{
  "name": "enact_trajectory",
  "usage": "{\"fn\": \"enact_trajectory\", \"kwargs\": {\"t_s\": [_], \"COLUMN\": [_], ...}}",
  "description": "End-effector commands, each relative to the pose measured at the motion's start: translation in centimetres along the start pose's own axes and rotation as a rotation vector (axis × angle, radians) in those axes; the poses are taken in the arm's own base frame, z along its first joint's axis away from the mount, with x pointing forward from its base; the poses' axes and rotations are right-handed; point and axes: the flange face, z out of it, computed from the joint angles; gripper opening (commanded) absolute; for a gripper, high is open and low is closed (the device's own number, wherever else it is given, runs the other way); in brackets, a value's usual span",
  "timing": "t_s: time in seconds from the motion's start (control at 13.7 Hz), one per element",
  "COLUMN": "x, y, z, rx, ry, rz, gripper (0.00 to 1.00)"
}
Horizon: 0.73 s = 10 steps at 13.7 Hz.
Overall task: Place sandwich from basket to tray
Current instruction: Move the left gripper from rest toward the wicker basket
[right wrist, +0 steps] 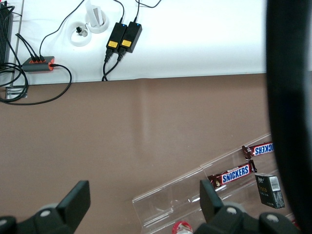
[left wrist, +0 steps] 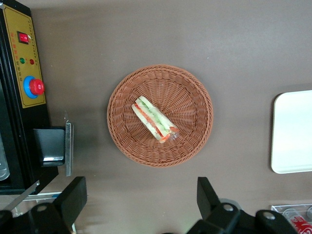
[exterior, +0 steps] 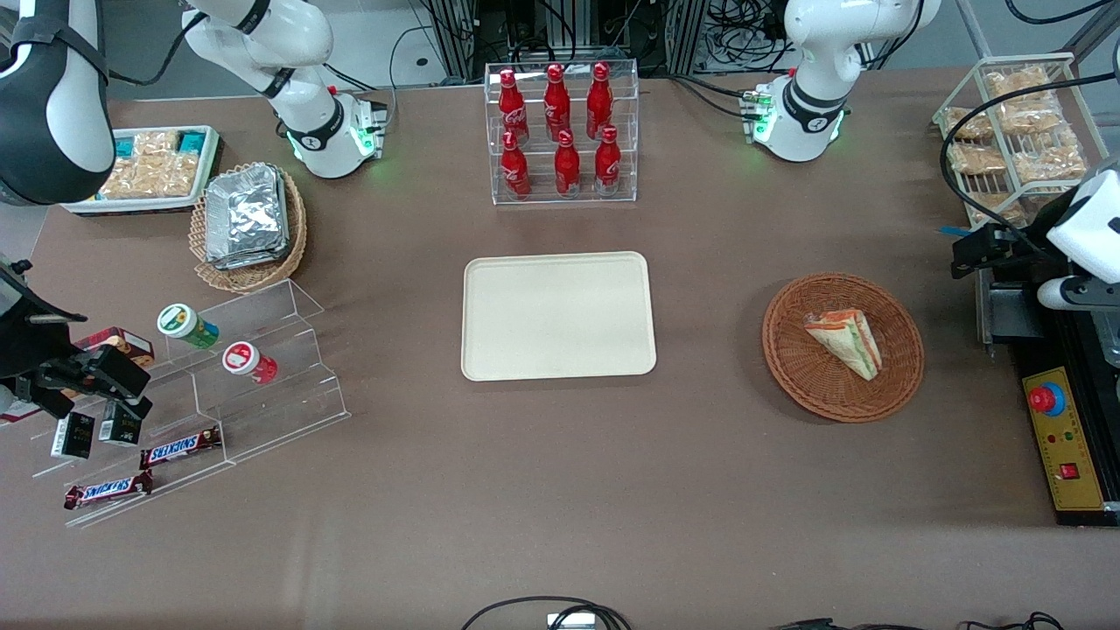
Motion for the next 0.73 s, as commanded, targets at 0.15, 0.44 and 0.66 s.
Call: {"fn": "enact_trajectory", "kwargs": {"t_s": [0.15,0.44,0.66], "x": [0.2,0.7,1.3], "y": [0.2,0.0,0.1], "z": [-0.4,2.5,7.3], "rx": [0.018,0.019,0.024], "ry": [-0.014,-0.059,-0.053], "rz": [0.018,0.003,-0.089], "gripper": [1.0,1.0,1.0]}}
